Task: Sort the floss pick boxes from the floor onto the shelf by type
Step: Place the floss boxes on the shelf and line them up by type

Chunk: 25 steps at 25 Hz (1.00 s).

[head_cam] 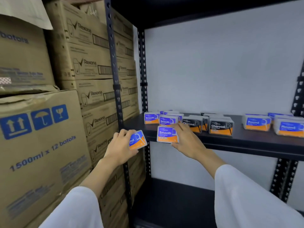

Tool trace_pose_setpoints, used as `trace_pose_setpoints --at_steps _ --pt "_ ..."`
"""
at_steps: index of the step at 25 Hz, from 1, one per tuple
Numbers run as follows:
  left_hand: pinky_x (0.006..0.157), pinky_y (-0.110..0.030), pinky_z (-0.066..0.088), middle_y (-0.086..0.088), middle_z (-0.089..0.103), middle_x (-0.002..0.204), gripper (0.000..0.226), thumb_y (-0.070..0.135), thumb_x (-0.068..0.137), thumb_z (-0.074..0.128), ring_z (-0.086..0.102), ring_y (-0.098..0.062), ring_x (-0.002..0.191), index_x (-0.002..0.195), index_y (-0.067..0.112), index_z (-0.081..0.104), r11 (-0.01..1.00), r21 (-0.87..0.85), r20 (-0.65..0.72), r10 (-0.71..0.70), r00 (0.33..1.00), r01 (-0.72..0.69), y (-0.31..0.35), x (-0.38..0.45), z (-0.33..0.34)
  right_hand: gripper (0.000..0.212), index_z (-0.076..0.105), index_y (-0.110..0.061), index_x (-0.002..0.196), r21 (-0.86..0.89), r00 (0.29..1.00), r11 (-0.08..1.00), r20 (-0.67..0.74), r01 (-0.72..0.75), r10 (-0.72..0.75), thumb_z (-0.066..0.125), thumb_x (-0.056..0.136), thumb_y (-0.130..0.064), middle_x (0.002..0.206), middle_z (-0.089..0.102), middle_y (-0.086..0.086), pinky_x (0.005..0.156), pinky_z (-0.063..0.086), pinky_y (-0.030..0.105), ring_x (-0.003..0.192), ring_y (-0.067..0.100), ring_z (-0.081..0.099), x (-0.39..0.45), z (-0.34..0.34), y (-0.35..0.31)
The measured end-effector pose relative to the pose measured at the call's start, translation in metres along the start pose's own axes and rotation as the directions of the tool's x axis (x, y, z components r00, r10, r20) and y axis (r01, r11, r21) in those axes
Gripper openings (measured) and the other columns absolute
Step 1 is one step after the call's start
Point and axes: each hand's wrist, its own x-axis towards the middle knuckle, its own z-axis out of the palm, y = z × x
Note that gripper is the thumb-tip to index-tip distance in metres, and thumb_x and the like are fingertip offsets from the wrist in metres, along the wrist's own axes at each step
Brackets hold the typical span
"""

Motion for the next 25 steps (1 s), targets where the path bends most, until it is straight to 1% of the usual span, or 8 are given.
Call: trace_pose_setpoints --at_steps 5,7,9,11,16,20,23,25 --pt "0.087 -0.028 0.045 0.009 0.037 0.126 0.079 0.034 0.075 0.076 0.038 -0.012 0.111 0.14 0.034 0.031 0.997 -0.047 -0.025 -0.057 0.998 0.055 -0.045 0.034 -0.011 0.074 0.027 -0.021 0.145 -0.106 1.0 0.994 -0.002 0.016 -0.016 0.069 0.084 -0.028 0.147 0.032 0.001 0.107 0.031 0.04 0.136 0.019 0.027 0.077 0.029 -0.013" --pt "0.087 -0.027 0.044 0.011 0.037 0.126 0.08 0.033 0.075 0.077 0.037 -0.009 0.111 0.14 0.034 0.031 0.997 -0.057 -0.04 -0.06 0.997 0.058 -0.057 0.048 -0.007 0.073 0.028 -0.021 0.145 -0.109 1.0 0.994 0.007 0.008 -0.008 0.069 0.084 -0.027 0.146 0.032 0.0 0.107 0.036 0.042 0.136 0.019 0.028 0.105 0.045 -0.012" --pt "0.087 -0.026 0.043 0.011 0.037 0.126 0.081 0.033 0.075 0.077 0.035 -0.007 0.11 0.141 0.034 0.03 0.997 -0.052 -0.048 -0.058 0.997 0.056 -0.066 0.059 -0.001 0.074 0.03 -0.02 0.143 -0.103 0.999 0.995 0.037 0.019 -0.015 0.071 0.082 -0.024 0.145 0.034 0.003 0.105 0.041 0.039 0.134 0.021 0.032 0.125 0.063 -0.008" --pt "0.087 -0.027 0.044 0.012 0.037 0.126 0.081 0.033 0.075 0.077 0.035 -0.007 0.11 0.141 0.035 0.03 0.998 -0.045 -0.047 -0.051 0.998 0.049 -0.075 0.067 0.009 0.075 0.028 -0.018 0.144 -0.107 0.999 0.994 0.042 0.0 0.004 0.071 0.083 -0.023 0.146 0.034 0.006 0.107 0.04 0.037 0.135 0.023 0.032 0.139 0.084 -0.003" --pt "0.088 -0.029 0.046 0.013 0.037 0.125 0.08 0.032 0.074 0.078 0.035 -0.009 0.113 0.14 0.036 0.033 0.996 -0.053 -0.037 -0.075 0.997 0.073 -0.095 0.076 0.032 0.072 0.028 -0.017 0.143 -0.072 0.997 0.995 -0.043 -0.064 0.061 0.069 0.084 -0.019 0.146 0.035 0.008 0.107 0.04 0.037 0.134 0.023 0.035 0.157 0.111 0.002" --pt "0.086 -0.029 0.044 0.013 0.037 0.125 0.08 0.032 0.074 0.079 0.035 -0.009 0.113 0.139 0.036 0.033 0.996 -0.045 -0.036 -0.073 0.997 0.072 -0.101 0.077 0.041 0.074 0.028 -0.016 0.143 -0.094 0.998 0.993 -0.024 -0.068 0.066 0.07 0.083 -0.019 0.147 0.035 0.009 0.104 0.043 0.039 0.133 0.025 0.038 0.161 0.116 0.0" --pt "0.087 -0.03 0.045 0.013 0.037 0.125 0.08 0.033 0.073 0.079 0.035 -0.01 0.114 0.139 0.037 0.033 0.997 -0.054 -0.045 -0.052 0.998 0.049 -0.097 0.076 0.039 0.073 0.027 -0.015 0.145 -0.099 0.999 0.995 -0.039 -0.023 0.019 0.068 0.085 -0.018 0.15 0.032 0.009 0.107 0.039 0.037 0.137 0.022 0.033 0.156 0.11 -0.004" --pt "0.089 -0.03 0.044 0.013 0.04 0.126 0.078 0.033 0.073 0.079 0.036 -0.011 0.115 0.138 0.034 0.036 0.998 -0.056 -0.057 -0.023 0.998 0.02 -0.091 0.075 0.033 0.064 0.03 -0.015 0.144 -0.02 0.996 0.999 -0.087 0.032 -0.033 0.063 0.089 -0.019 0.148 0.034 0.007 0.108 0.04 0.035 0.136 0.019 0.033 0.145 0.101 -0.008"
